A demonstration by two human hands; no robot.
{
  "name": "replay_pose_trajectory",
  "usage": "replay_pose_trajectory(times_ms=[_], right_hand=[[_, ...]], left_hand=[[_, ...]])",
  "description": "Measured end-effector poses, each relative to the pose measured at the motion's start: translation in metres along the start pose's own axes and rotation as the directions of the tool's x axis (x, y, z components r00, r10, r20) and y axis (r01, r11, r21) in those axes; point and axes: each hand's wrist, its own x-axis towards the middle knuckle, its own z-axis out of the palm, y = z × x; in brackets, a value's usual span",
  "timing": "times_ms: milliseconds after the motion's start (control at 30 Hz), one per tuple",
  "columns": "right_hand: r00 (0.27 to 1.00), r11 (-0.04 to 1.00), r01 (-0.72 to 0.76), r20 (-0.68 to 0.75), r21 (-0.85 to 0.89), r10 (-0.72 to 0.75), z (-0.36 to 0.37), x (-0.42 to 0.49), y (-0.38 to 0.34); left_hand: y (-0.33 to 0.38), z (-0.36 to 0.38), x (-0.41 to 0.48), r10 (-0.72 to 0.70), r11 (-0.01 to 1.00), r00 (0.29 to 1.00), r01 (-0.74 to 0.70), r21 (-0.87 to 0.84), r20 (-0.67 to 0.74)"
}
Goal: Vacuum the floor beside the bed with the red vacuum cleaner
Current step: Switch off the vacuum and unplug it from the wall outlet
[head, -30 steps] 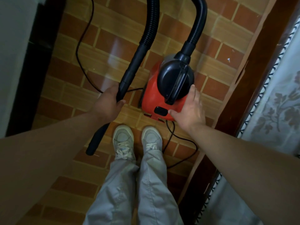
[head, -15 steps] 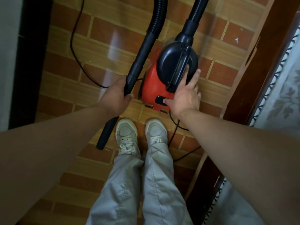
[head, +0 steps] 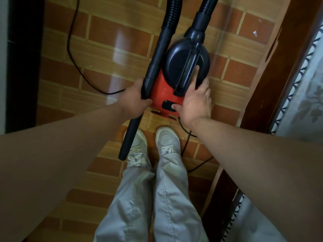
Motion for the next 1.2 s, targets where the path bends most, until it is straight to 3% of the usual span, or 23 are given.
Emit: replay_pose_trajectory(times_ms=[533,1200], right_hand=[[1.000,0.998,0.013,-0.014,-0.058,-0.014,0.002,-0.001,0.002],[0.998,0.999,0.054,0.019,0.005,-0.054,-0.002,0.000,0.010]], left_hand=[[0.006,0.002,-0.001,-0.022,0.999,1.000,0.022,-0.024,0.001],[0.001,-0.001,-0.003,-0.042,0.997,0.999,0.042,-0.061,0.011]])
